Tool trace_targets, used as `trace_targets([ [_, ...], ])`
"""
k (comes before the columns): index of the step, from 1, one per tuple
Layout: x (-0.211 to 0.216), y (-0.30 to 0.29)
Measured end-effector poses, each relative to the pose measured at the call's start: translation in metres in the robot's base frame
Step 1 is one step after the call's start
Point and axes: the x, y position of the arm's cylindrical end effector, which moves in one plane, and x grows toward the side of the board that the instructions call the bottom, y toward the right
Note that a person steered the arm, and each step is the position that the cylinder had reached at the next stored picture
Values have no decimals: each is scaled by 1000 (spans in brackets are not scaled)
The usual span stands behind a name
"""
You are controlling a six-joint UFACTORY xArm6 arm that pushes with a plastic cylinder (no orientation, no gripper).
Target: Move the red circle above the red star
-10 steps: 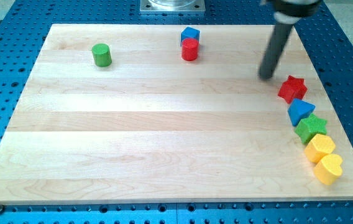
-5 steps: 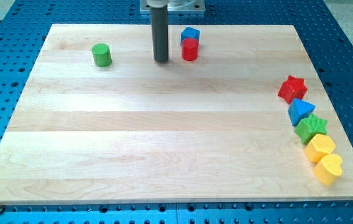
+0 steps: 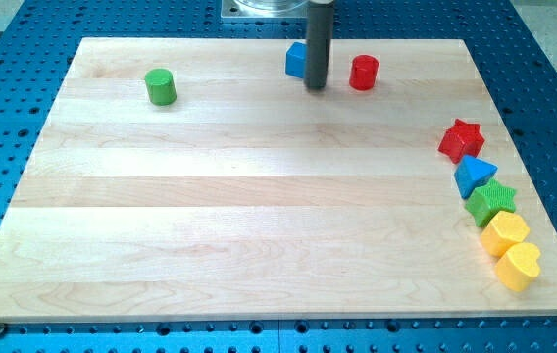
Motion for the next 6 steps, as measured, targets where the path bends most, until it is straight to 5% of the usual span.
trace_targets([
  [3,-38,108],
  [6,44,128],
])
